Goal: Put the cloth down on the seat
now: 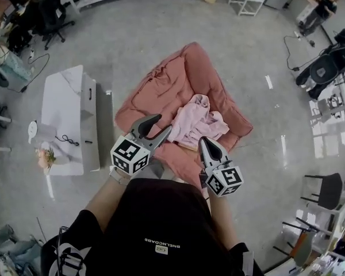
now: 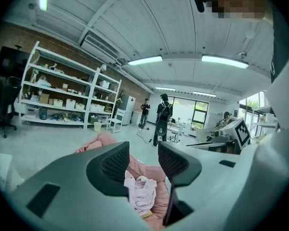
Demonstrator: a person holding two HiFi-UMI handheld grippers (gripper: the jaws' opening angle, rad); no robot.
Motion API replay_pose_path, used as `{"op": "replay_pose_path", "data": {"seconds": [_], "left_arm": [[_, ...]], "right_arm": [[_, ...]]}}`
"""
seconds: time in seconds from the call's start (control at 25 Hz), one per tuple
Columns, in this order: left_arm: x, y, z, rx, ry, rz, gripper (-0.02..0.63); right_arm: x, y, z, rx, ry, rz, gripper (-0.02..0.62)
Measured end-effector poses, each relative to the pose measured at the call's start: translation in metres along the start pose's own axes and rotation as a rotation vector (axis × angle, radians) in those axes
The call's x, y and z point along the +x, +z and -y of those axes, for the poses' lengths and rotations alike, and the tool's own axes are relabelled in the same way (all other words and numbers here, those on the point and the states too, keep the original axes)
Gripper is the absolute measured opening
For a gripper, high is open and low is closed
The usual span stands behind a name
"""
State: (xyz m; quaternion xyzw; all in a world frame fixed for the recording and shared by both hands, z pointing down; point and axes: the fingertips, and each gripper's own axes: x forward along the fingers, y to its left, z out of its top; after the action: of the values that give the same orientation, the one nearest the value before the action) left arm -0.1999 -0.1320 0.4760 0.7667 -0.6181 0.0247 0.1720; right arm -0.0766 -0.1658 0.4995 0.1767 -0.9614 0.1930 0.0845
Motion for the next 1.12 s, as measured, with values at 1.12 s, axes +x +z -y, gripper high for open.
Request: {"op": "replay_pose_path", "data": {"seconds": [1.12], "left_arm": [[-0.147,-0.013,-0.05,-0.079,0.362,0.183,0.06]], "right_arm": [[0.079,-0.012,-0.126,-0.185,0.43,-0.063,0.035]]}}
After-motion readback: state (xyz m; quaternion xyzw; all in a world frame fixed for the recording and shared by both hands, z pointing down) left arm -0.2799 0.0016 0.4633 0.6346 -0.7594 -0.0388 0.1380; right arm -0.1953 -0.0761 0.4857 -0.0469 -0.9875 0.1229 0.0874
